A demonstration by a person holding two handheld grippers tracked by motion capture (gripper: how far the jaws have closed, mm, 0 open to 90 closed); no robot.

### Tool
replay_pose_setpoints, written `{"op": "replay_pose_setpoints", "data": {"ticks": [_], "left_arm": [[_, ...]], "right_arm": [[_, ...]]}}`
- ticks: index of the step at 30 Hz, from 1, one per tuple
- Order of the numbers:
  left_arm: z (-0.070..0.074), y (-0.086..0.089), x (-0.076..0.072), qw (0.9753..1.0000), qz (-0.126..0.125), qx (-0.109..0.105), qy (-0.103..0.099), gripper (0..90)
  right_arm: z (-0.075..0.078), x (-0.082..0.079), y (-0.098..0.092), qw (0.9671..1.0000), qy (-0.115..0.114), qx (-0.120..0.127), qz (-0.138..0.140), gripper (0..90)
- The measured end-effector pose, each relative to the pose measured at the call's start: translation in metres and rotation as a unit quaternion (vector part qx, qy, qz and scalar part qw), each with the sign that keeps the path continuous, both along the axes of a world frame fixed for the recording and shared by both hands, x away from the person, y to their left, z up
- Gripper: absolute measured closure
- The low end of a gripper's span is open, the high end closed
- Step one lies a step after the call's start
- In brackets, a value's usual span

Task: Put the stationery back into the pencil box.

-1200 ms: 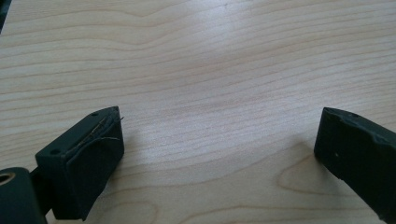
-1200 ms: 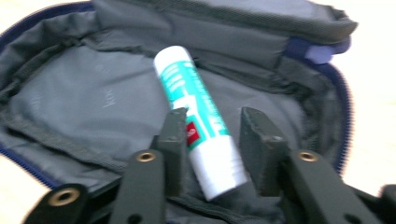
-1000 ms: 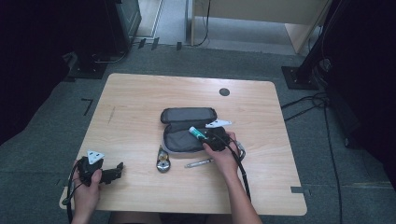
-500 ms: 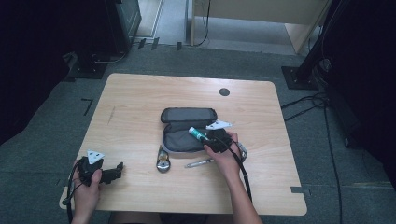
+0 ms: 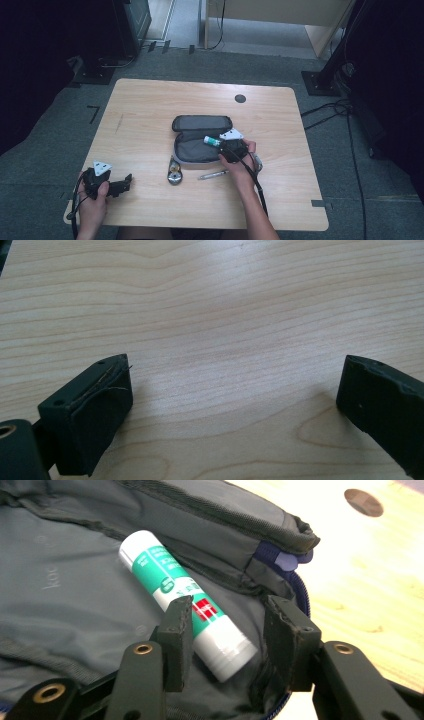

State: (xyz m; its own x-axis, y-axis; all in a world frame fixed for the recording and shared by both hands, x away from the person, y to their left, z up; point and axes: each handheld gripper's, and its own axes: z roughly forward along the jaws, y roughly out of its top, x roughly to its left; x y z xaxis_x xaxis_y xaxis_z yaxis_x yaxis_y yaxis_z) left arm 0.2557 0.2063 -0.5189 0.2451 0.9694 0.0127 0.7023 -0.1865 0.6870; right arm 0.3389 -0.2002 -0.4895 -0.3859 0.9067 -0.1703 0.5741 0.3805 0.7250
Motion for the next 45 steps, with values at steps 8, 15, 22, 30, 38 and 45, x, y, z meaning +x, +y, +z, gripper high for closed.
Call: {"op": "replay_pose_setpoints", "data": {"ticks": [8,15,22,30,38,45], "left_arm": [[0.000,0.000,0.000,1.0000,0.001,-0.001,-0.001,1.7],[0.000,0.000,0.000,1.0000,0.000,-0.001,0.000,1.7],[0.000,0.000,0.000,1.0000,0.000,-0.001,0.000,1.7],[0.000,0.000,0.000,1.0000,0.000,-0.001,0.000,1.7],[0.000,0.000,0.000,1.0000,0.000,0.000,0.000,1.7],[0.000,0.000,0.000,1.0000,0.000,-0.001,-0.001,1.7]], "right_arm": [[-0.002,-0.002,-0.001,0.9998,-0.001,0.018,0.004,61.0],[0.013,-0.015,-0.013,0.9952,-0.011,0.096,0.017,81.4],[0.005,-0.010,-0.010,0.9950,0.036,0.092,0.015,85.5],[-0.007,0.003,-0.009,0.9961,0.045,0.074,-0.018,84.9],[0.001,0.010,-0.010,0.9963,0.022,0.080,-0.025,81.4],[0.017,-0.006,-0.019,0.9927,0.004,0.121,0.004,71.3]]}}
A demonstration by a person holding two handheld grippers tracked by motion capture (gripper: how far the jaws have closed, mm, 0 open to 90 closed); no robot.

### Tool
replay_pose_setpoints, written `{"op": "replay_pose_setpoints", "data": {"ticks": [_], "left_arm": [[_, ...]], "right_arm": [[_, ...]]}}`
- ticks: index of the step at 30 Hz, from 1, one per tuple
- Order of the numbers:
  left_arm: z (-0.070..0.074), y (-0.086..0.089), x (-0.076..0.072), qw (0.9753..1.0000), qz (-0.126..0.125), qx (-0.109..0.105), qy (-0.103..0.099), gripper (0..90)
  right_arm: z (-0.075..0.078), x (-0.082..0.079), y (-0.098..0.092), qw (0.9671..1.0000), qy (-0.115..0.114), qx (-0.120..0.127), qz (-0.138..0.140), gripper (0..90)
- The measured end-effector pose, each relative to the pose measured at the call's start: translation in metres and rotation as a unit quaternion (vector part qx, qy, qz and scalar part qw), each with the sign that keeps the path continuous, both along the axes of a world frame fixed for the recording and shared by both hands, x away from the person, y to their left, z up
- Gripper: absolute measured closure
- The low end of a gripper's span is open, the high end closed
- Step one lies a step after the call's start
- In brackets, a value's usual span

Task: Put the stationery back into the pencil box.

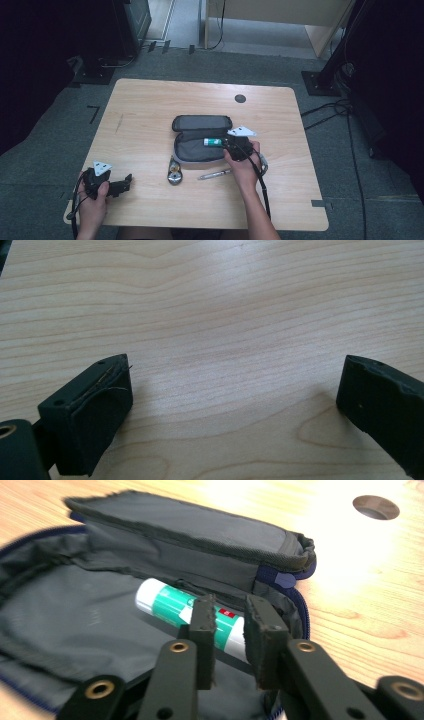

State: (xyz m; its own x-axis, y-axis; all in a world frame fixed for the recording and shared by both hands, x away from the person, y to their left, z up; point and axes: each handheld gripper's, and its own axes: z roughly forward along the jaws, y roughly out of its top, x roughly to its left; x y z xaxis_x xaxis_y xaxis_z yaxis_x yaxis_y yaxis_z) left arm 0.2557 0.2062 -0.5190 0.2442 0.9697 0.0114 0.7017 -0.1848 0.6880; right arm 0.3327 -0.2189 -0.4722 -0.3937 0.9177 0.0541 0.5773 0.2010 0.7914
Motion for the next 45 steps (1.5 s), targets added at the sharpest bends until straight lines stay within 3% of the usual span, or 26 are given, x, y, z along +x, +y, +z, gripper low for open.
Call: {"op": "replay_pose_setpoints", "data": {"ticks": [3,8,9,15,29,38,45], "left_arm": [[0.000,0.000,0.000,1.0000,0.000,0.000,0.000,1.7],[0.000,0.000,0.000,1.0000,0.000,0.000,0.000,1.7],[0.000,0.000,0.000,1.0000,0.000,0.000,0.000,1.7],[0.000,0.000,0.000,1.0000,0.000,0.000,0.000,1.7],[0.000,0.000,0.000,1.0000,0.000,0.001,0.000,1.7],[0.000,0.000,0.000,1.0000,0.000,0.001,0.000,1.7],[0.000,0.000,0.000,1.0000,0.000,0.001,0.000,1.7]], "right_arm": [[0.005,-0.010,-0.006,0.9998,-0.006,0.018,0.011,67.0],[0.011,-0.024,-0.011,0.9992,-0.024,0.021,0.024,58.3],[0.013,-0.033,-0.014,0.9988,-0.028,0.023,0.033,56.8],[0.014,-0.053,-0.020,0.9979,-0.021,0.040,0.046,55.5],[-0.001,-0.084,-0.017,0.9966,-0.021,0.049,0.062,53.7],[-0.023,-0.090,-0.007,0.9965,0.003,0.046,0.069,51.5],[-0.032,-0.090,0.007,0.9962,0.005,0.041,0.076,50.2]]}}
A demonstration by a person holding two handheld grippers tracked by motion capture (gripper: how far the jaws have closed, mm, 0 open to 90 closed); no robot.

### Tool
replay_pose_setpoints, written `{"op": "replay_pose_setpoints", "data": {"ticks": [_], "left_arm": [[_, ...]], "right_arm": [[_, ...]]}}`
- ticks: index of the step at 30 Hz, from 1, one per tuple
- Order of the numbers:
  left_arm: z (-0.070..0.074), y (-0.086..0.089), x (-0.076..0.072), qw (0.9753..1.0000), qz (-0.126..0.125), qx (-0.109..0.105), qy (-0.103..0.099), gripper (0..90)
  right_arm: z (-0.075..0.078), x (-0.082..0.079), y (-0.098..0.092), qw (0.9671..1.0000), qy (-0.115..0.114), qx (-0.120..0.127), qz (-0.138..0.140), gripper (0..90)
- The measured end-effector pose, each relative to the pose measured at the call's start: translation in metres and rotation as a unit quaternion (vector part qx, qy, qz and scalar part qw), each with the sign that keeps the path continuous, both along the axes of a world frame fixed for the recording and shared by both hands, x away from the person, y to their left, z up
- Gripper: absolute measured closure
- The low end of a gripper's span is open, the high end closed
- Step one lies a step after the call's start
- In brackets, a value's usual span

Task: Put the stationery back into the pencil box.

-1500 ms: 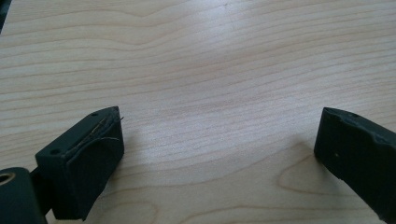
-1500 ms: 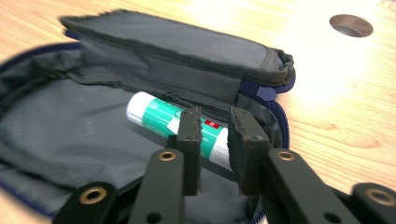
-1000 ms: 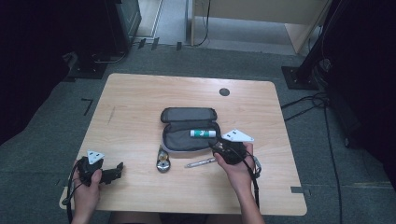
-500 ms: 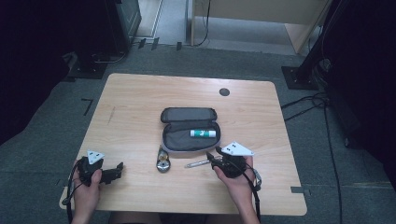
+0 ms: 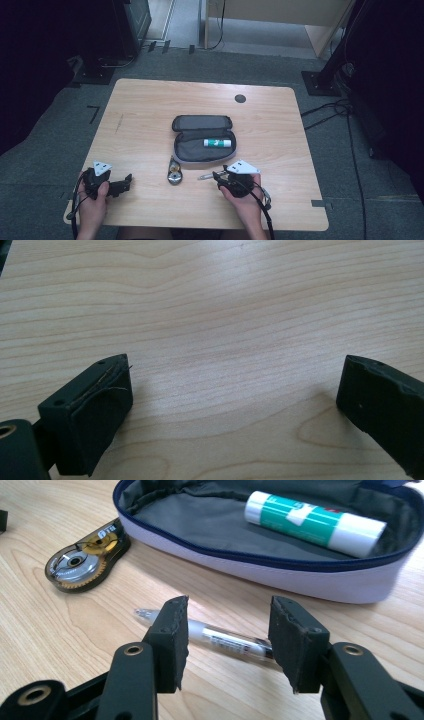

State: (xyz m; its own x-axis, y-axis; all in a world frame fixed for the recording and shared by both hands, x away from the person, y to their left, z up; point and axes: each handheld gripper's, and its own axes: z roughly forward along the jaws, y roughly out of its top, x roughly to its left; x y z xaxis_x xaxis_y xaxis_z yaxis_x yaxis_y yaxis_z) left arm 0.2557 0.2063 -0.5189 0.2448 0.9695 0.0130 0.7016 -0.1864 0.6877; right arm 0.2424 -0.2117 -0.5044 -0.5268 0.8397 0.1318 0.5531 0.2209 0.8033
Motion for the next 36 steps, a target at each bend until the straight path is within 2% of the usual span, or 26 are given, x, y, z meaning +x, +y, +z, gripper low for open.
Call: {"op": "replay_pose_setpoints", "data": {"ticks": [6,12,15,21,24,28,34,36], "left_arm": [[0.000,0.000,0.000,1.0000,0.000,0.000,0.000,1.7],[0.000,0.000,0.000,1.0000,0.000,0.000,0.000,1.7],[0.000,0.000,0.000,1.0000,0.000,0.000,0.000,1.7],[0.000,0.000,0.000,1.0000,0.000,0.000,0.000,1.7],[0.000,0.000,0.000,1.0000,0.000,-0.001,0.000,1.7],[0.000,0.000,0.000,1.0000,0.000,-0.001,0.000,1.7],[0.000,0.000,0.000,1.0000,0.000,-0.001,0.000,1.7],[0.000,0.000,0.000,1.0000,0.000,-0.001,0.000,1.7]], "right_arm": [[-0.003,0.001,0.011,0.9999,0.002,0.001,0.012,53.8],[-0.008,0.002,0.023,0.9998,0.001,-0.001,0.018,63.4],[-0.009,0.005,0.027,0.9998,0.004,0.006,0.019,68.6],[-0.011,0.011,0.038,0.9999,-0.002,-0.004,0.014,74.0],[-0.017,0.013,0.045,0.9999,0.006,-0.012,0.010,75.9],[-0.017,0.013,0.047,0.9998,0.001,-0.018,0.012,73.2],[-0.013,0.010,0.037,0.9998,0.005,0.000,0.021,63.2],[-0.011,0.009,0.035,0.9995,0.000,-0.003,0.033,60.3]]}}
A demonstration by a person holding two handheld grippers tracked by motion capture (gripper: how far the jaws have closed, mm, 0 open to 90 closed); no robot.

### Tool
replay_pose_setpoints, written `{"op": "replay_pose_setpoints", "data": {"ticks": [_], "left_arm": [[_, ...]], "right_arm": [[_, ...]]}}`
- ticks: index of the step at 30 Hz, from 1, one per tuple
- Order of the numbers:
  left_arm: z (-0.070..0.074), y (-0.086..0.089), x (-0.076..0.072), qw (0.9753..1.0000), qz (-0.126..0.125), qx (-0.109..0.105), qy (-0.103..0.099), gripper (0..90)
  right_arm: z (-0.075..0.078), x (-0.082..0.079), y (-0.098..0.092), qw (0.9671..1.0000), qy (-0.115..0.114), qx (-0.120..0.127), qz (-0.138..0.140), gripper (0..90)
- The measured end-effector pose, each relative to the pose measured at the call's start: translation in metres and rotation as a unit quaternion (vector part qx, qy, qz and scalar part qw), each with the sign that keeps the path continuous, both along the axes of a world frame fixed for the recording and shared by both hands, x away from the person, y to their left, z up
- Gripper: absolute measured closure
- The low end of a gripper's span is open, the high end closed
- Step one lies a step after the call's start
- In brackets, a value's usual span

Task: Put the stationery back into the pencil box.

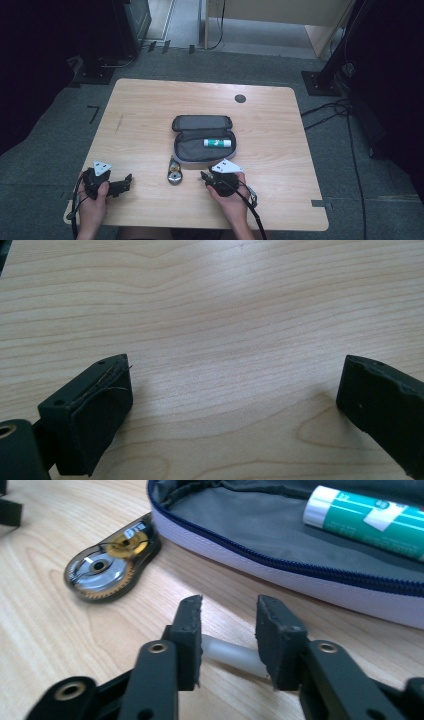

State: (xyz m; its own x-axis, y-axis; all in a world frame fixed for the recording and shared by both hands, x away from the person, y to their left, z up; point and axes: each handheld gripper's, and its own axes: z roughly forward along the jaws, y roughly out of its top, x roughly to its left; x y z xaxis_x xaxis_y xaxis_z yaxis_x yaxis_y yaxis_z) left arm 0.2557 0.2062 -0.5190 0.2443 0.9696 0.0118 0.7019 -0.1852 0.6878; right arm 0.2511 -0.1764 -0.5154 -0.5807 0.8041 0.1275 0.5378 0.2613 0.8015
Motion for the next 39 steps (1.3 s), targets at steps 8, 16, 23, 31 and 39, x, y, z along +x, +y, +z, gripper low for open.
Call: {"op": "replay_pose_setpoints", "data": {"ticks": [8,16,23,31,39], "left_arm": [[0.000,0.000,0.000,1.0000,0.000,0.000,0.000,1.7],[0.000,0.000,0.000,1.0000,0.000,0.000,0.000,1.7],[0.000,0.000,0.000,1.0000,0.000,0.000,0.000,1.7],[0.000,0.000,0.000,1.0000,0.000,0.001,0.000,1.7],[0.000,0.000,0.000,1.0000,-0.001,0.000,0.000,1.7]], "right_arm": [[-0.002,-0.003,0.002,0.9992,-0.005,-0.004,0.040,52.0],[0.001,0.001,-0.016,0.9970,-0.021,-0.021,0.072,45.8],[0.000,0.004,-0.045,0.9975,-0.019,-0.041,0.055,37.5],[-0.005,0.009,-0.067,0.9978,-0.019,-0.059,0.026,31.7],[-0.008,0.013,-0.075,0.9969,0.000,-0.062,0.048,38.2]]}}
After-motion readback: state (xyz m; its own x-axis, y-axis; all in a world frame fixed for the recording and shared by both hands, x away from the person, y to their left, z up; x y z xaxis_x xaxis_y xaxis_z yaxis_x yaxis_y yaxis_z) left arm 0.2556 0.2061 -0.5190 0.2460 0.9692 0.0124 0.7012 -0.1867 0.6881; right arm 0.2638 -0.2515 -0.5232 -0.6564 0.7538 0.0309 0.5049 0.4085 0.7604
